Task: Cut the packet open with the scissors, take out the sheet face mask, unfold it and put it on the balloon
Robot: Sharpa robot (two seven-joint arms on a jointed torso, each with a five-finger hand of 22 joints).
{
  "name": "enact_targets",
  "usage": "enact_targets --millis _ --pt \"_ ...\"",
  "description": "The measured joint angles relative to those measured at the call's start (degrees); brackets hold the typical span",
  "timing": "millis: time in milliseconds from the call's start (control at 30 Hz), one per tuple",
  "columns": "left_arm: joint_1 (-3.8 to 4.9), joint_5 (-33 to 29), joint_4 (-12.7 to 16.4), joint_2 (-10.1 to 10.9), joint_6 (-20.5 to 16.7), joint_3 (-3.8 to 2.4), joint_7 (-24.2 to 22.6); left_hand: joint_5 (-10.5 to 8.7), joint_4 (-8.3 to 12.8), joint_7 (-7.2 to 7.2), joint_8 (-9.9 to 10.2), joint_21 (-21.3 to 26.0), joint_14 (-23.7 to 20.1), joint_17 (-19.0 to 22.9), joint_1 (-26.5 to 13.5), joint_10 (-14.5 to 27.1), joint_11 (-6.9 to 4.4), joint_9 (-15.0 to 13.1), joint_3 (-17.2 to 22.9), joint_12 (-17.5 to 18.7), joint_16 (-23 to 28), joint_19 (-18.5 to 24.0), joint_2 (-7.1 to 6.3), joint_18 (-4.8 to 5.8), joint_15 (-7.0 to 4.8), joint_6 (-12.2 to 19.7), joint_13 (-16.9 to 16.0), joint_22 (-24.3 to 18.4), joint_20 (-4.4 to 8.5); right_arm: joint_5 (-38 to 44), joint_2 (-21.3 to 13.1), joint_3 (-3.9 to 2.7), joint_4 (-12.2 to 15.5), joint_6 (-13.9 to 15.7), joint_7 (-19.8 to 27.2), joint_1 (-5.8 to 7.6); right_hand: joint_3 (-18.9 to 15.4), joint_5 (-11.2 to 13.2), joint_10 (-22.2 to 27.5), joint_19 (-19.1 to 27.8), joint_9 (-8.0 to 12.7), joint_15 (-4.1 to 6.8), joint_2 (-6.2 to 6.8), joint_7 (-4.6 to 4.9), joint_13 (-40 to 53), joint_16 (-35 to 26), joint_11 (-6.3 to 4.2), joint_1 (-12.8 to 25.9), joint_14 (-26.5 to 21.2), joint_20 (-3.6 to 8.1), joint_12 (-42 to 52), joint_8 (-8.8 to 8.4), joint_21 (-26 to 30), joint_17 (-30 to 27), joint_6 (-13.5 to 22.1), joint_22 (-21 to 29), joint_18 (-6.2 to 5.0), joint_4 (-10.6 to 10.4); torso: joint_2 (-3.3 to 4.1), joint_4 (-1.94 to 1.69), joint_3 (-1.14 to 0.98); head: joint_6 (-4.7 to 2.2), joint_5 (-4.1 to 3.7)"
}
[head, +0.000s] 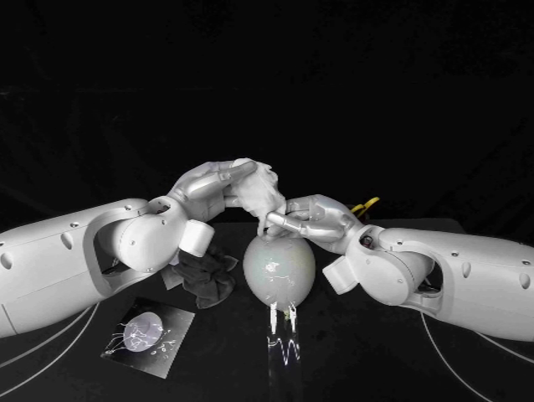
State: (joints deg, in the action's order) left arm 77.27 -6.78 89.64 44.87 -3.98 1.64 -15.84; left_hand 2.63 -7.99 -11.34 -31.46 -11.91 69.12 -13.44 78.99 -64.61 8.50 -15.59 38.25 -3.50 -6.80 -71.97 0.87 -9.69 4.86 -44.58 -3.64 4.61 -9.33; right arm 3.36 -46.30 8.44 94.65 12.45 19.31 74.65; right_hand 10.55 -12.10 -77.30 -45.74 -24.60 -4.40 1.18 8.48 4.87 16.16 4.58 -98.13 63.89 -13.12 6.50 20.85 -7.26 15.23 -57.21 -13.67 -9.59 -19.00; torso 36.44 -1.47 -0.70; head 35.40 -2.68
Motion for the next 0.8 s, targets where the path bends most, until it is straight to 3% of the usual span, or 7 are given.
enact_targets --millis 100,200,300,433,467,500,800 --pt "0.00 0.00 -0.18 0.02 -0.01 0.00 0.00 0.00 0.00 -0.02 0.06 0.00 0.00 0.00 0.00 0.00 0.00 0.01 0.00 0.00 0.00 0.00 0.00 0.03 0.00 -0.01 0.00 0.00 0.00 0.01 -0.39 0.00 0.26 0.37 -0.08 0.00 6.44 1.14 0.97 0.12 -0.49 -0.61 2.73 0.69 -0.08 -1.12 0.88 1.40 -0.84 -0.12 -0.65 -0.15 -0.40 0.45 0.71 -0.25 -0.16 1.67 0.00 0.00 0.00 0.09 0.10" --pt "0.00 0.01 -0.36 0.03 -0.01 0.00 0.00 0.00 0.00 -0.14 0.09 0.00 0.00 0.00 0.00 0.00 0.00 0.02 0.00 0.00 0.00 0.00 0.00 0.04 0.00 -0.14 0.00 -0.01 0.00 0.06 -0.81 0.00 0.41 0.68 -0.13 0.00 14.65 1.26 1.69 0.64 -0.90 -1.09 5.05 1.25 -0.02 -1.90 1.60 4.12 -1.32 -0.64 -1.10 -1.16 -1.26 0.95 1.26 -1.07 -0.58 6.82 0.00 0.00 0.00 0.18 0.15" --pt "0.00 0.01 -0.60 0.05 -0.01 0.01 0.00 0.00 0.00 -0.14 0.10 0.00 0.00 0.00 0.00 0.00 0.00 0.01 0.00 0.00 0.00 0.00 0.00 0.07 0.00 -0.14 0.00 -0.01 0.00 0.14 -1.19 0.00 0.47 0.97 -0.18 0.00 18.46 -3.71 2.36 1.37 -0.87 -1.35 6.13 1.52 0.02 -2.50 1.90 7.01 -1.58 -0.52 -1.35 -2.10 -2.58 1.49 1.53 -2.54 -0.59 10.13 0.00 -0.01 0.00 0.19 0.07" --pt "-0.01 0.01 -1.07 0.06 -0.02 0.01 0.00 0.00 0.00 -0.14 0.10 0.00 0.00 0.01 0.00 0.00 0.00 0.00 0.00 0.00 0.00 0.00 0.00 0.24 0.00 -0.14 0.00 -0.02 0.00 0.34 -1.52 0.00 0.56 1.25 -0.30 0.00 18.57 -4.29 2.82 4.38 -0.14 -1.61 4.75 1.54 0.06 -3.46 2.10 9.76 -2.00 -0.13 -1.57 -3.86 -6.63 2.17 1.50 -7.13 -0.59 12.48 0.00 0.00 0.00 0.21 0.02" --pt "-0.01 0.01 -1.19 0.06 -0.02 0.01 0.00 0.00 0.00 -0.14 0.11 0.00 0.00 0.01 0.00 0.00 0.00 0.00 0.00 0.00 0.00 0.00 0.00 0.18 0.00 -0.14 0.00 -0.02 0.00 0.42 -1.59 0.00 0.57 1.30 -0.34 0.00 20.89 -3.84 2.97 6.90 0.12 -1.87 4.04 1.68 0.19 -3.96 2.16 12.67 -2.07 0.02 -1.56 -4.64 -9.49 2.58 1.36 -10.59 -0.59 16.42 0.00 -0.01 -0.01 0.24 0.02" --pt "-0.01 0.01 -1.29 0.06 -0.03 0.02 0.00 0.00 0.00 -0.14 0.11 0.00 0.00 0.01 0.00 0.00 0.00 0.00 0.00 0.00 0.00 0.00 0.00 0.05 0.00 -0.14 0.00 -0.02 0.00 0.50 -1.65 0.00 0.58 1.34 -0.37 0.00 21.75 -3.46 3.06 7.95 0.29 -1.87 3.43 1.85 0.21 -4.26 2.25 13.94 -2.07 -0.04 -1.56 -5.13 -11.17 2.79 1.19 -12.45 -0.59 17.96 0.00 -0.01 -0.01 0.25 0.02" --pt "-0.02 0.03 -1.69 0.00 -0.03 0.03 0.00 0.00 0.00 -0.13 -0.11 0.00 -0.01 -0.02 0.00 0.00 0.00 -0.03 0.00 0.00 0.00 0.01 0.00 -0.09 0.01 -0.13 0.00 -0.03 0.00 1.32 -2.03 -0.01 0.66 1.51 -0.82 0.01 23.55 -2.92 4.23 14.66 0.45 -2.19 0.68 2.29 0.51 -5.63 2.71 17.59 -2.39 -0.68 -1.78 -7.03 -18.90 4.06 1.24 -21.74 -0.57 21.11 0.02 -0.01 -0.01 0.35 0.09"
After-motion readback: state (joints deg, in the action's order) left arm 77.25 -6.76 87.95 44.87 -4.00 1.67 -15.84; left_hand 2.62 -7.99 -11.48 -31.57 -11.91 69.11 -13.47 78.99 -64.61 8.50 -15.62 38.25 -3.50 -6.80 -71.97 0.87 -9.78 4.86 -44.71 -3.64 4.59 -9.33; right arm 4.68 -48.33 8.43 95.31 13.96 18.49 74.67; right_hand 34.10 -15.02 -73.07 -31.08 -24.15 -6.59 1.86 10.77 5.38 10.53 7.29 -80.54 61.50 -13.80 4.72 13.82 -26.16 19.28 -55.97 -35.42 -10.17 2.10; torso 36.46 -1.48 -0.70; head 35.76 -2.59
